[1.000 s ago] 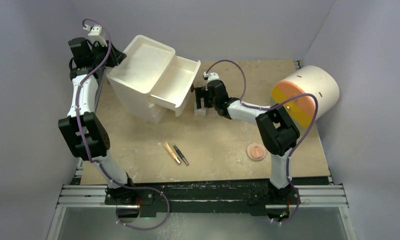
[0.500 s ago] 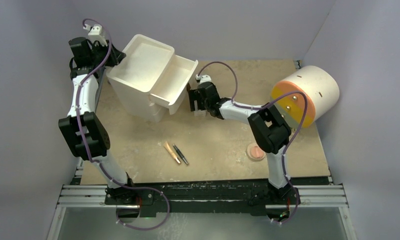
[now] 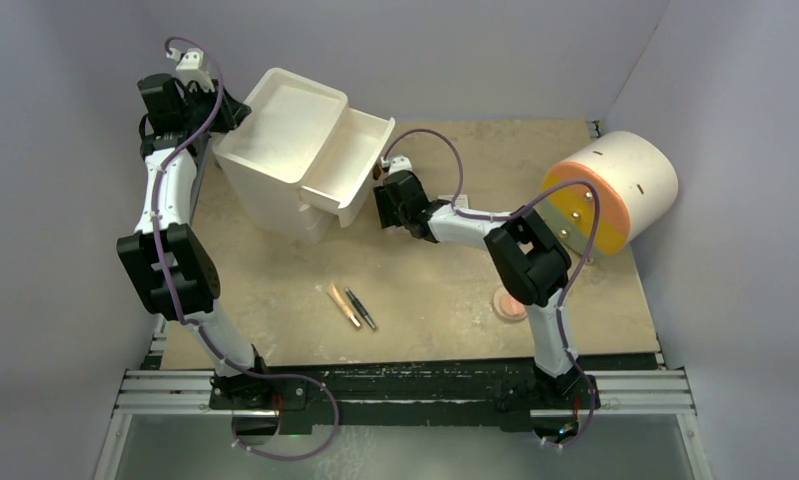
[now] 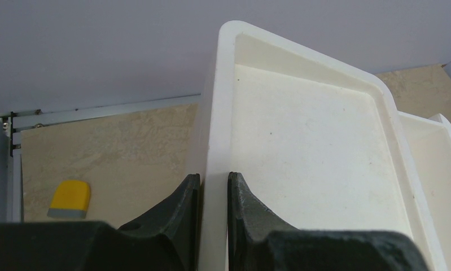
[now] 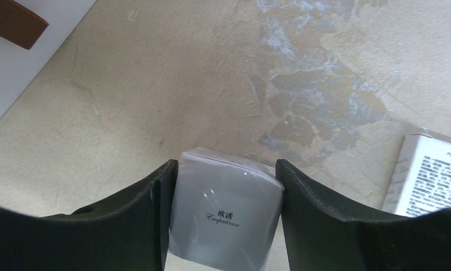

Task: Organize the makeup

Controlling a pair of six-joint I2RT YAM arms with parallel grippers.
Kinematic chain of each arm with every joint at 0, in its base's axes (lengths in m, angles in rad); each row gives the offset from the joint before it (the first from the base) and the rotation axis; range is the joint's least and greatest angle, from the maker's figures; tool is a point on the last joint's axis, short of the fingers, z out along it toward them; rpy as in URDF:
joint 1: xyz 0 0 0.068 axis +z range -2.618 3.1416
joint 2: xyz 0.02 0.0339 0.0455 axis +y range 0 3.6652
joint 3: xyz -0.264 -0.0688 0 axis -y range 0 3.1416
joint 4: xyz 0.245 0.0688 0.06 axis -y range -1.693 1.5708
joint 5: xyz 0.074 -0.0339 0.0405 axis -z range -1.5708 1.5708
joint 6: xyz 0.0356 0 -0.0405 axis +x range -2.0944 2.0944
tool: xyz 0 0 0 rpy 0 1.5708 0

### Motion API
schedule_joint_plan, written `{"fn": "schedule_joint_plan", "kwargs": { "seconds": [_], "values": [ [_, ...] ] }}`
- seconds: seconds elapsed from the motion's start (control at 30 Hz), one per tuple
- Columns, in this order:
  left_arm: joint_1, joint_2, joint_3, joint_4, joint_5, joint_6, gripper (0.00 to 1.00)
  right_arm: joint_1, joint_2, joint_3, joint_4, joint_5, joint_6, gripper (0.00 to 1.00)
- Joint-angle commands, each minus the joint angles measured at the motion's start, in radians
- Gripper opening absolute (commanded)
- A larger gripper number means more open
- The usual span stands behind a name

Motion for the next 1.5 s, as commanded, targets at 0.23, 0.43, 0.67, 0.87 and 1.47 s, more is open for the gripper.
{"fn": "schedule_joint_plan", "kwargs": {
  "seconds": [0.23, 0.43, 0.67, 0.87, 1.47],
  "values": [
    [-0.007, 0.045, 0.006, -0.110, -0.067, 0.004, 0.00, -0.012, -0.262, -0.109, 0.111, 0.172, -0.184, 0.04],
    [-0.022, 0.046, 0.009, -0.114, -0.066, 0.013, 0.00, -0.013, -0.364, -0.077, 0.162, 0.120, -0.224, 0.05],
    [-0.045, 0.042, 0.014, -0.131, -0.068, 0.042, 0.00, -0.013, -0.330, 0.113, 0.154, -0.029, -0.259, 0.06],
    [-0.068, 0.046, 0.018, -0.142, -0.068, 0.077, 0.00, -0.011, -0.273, 0.254, 0.116, -0.126, -0.256, 0.06],
    [-0.080, 0.019, -0.013, -0.113, 0.072, 0.110, 0.00, -0.011, 0.035, 0.637, -0.006, -0.252, -0.233, 0.06]
  ]
}}
